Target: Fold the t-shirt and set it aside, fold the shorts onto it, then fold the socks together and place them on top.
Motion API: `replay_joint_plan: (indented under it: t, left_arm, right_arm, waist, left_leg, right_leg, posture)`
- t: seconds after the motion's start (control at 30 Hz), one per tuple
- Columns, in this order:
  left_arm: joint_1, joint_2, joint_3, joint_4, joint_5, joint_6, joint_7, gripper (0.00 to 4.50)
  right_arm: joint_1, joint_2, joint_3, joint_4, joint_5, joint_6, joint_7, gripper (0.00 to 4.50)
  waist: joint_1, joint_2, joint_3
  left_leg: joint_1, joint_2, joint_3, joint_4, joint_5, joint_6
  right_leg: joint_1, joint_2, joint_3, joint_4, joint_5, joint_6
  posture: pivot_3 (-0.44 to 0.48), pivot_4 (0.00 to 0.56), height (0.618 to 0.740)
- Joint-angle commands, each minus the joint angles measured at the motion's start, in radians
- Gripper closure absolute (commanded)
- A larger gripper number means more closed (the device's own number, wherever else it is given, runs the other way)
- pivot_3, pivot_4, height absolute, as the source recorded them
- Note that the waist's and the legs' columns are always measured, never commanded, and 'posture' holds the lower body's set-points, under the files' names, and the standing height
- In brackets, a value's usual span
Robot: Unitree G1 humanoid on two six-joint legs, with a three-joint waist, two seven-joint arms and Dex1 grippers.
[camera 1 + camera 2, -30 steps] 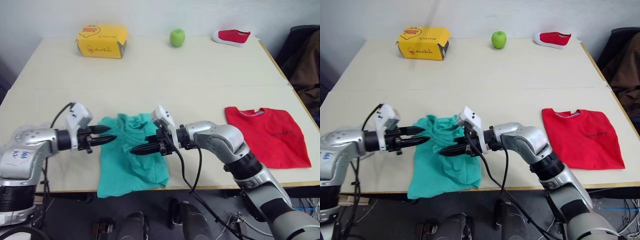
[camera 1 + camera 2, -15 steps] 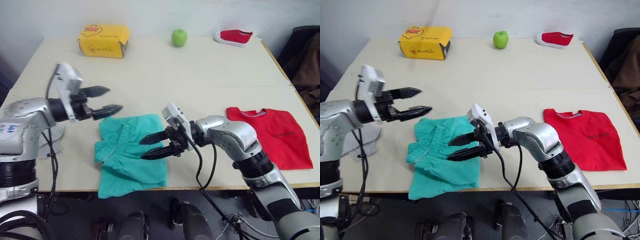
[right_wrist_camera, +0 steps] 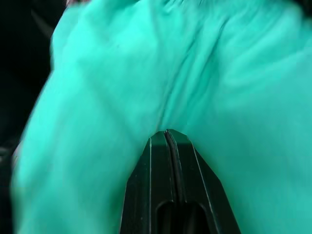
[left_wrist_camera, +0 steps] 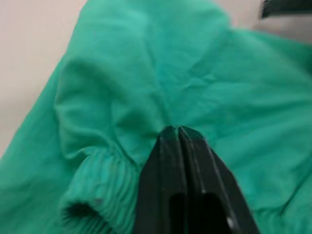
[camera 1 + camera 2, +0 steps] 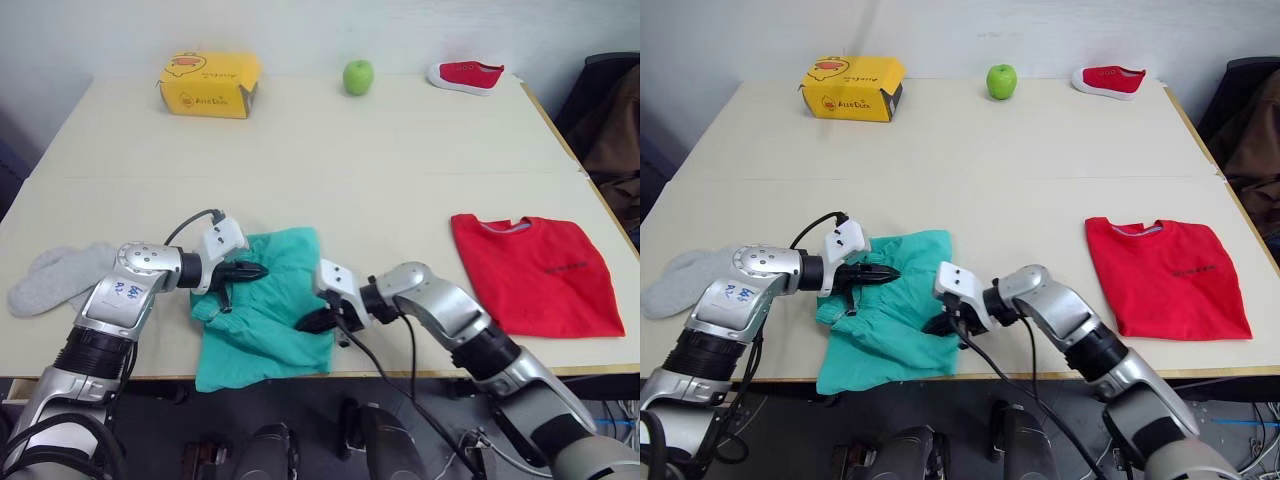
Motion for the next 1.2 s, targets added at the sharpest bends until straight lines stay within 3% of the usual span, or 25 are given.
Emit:
replay_joint_plan:
  t: [0.03,0.23,0.4,0.5,0.6,0.67,0.77,0.83,0.93,1.03,1.2]
  left_arm:
    - [-0.036,-0.025,0.113,-0.027,-0.073,0.014,0.025,4.49]
    - [0.090,0.026,0.288,-0.345,-0.375,0.306,-0.036,4.49]
    - [0.328,0.108,0.279,-0.487,-0.332,0.338,0.006,4.49]
    - [0.438,0.134,0.269,-0.506,-0.260,0.292,0.049,4.49]
    - [0.514,0.147,0.311,-0.531,-0.244,0.267,0.068,4.49]
    - [0.543,0.145,0.367,-0.549,-0.279,0.277,0.072,4.49]
    - [0.559,0.143,0.447,-0.582,-0.346,0.302,0.060,4.49]
    - [0.555,0.138,0.490,-0.595,-0.403,0.306,0.034,4.50]
    - [0.524,0.128,0.551,-0.629,-0.542,0.331,-0.007,3.90]
    - [0.526,0.150,0.554,-0.645,-0.559,0.327,-0.019,3.01]
    - [0.517,0.157,0.559,-0.639,-0.563,0.311,-0.008,1.44]
  right_arm:
    - [-0.010,-0.006,-0.051,-0.054,0.068,0.040,0.066,4.50]
    - [-0.154,0.161,-0.200,0.167,0.080,0.042,-0.057,4.50]
    - [-0.265,0.306,-0.215,0.466,-0.082,-0.118,-0.266,4.50]
    - [-0.313,0.305,-0.209,0.623,-0.187,-0.245,-0.330,4.50]
    - [-0.351,0.286,-0.269,0.694,-0.185,-0.270,-0.325,4.50]
    - [-0.357,0.260,-0.323,0.660,-0.127,-0.218,-0.262,4.50]
    - [-0.339,0.197,-0.376,0.540,-0.019,0.008,-0.150,4.50]
    - [-0.305,0.147,-0.380,0.437,0.045,0.169,-0.094,4.14]
    - [-0.227,0.071,-0.357,0.285,0.138,0.398,-0.044,3.24]
    - [-0.175,0.053,-0.347,0.211,0.172,0.495,-0.059,2.20]
    - [-0.134,0.149,-0.359,0.201,0.206,0.595,-0.144,0.51]
  waist:
    - [-0.002,-0.001,0.000]
    - [-0.034,-0.002,0.001]
    - [-0.036,-0.001,0.001]
    - [-0.027,-0.001,0.001]
    - [-0.027,-0.001,0.001]
    - [-0.029,-0.001,0.001]
    - [-0.030,0.000,0.002]
    - [-0.030,0.000,0.002]
    - [-0.029,0.000,0.002]
    - [-0.031,0.000,0.002]
    - [-0.033,0.001,0.002]
  left_leg:
    - [0.000,0.000,0.000,0.000,0.000,0.000]
    - [0.002,0.001,0.001,-0.001,0.001,-0.002]
    - [0.004,0.001,0.001,-0.002,0.001,-0.005]
    - [0.003,0.001,0.000,-0.002,0.001,-0.005]
    - [0.002,0.000,-0.001,-0.002,0.002,-0.004]
    - [0.002,0.000,-0.002,-0.002,0.002,-0.004]
    - [0.001,0.001,-0.002,-0.003,0.002,-0.004]
    - [0.001,0.001,-0.002,-0.003,0.002,-0.004]
    - [0.002,0.002,-0.002,-0.003,0.001,-0.003]
    - [0.002,0.002,-0.002,-0.003,0.001,-0.003]
    - [0.003,0.002,-0.001,-0.003,0.001,-0.005]
  right_leg:
    - [0.000,0.000,0.000,0.000,0.000,0.001]
    - [0.000,0.001,0.000,0.002,0.000,0.000]
    - [0.000,0.001,0.001,0.004,-0.001,-0.003]
    - [0.000,0.001,0.001,0.004,-0.002,-0.004]
    - [0.000,-0.001,0.001,0.003,-0.002,-0.004]
    - [0.000,-0.001,0.001,0.002,-0.002,-0.004]
    - [-0.001,-0.001,0.001,0.002,-0.002,-0.004]
    - [-0.001,-0.001,0.000,0.002,-0.002,-0.004]
    - [0.000,-0.001,0.000,0.002,-0.002,-0.004]
    - [0.000,0.000,0.000,0.002,-0.002,-0.004]
    - [-0.001,0.001,0.001,0.001,-0.002,-0.004]
  posture:
    - [0.000,0.150,0.740]
    - [0.000,0.150,0.740]
    - [0.000,0.150,0.740]
    - [0.000,0.150,0.740]
    - [0.000,0.150,0.740]
    - [0.000,0.150,0.740]
    - [0.000,0.150,0.740]
    - [0.000,0.150,0.740]
    - [0.000,0.150,0.740]
    - [0.000,0.150,0.740]
    - [0.000,0.150,0.740]
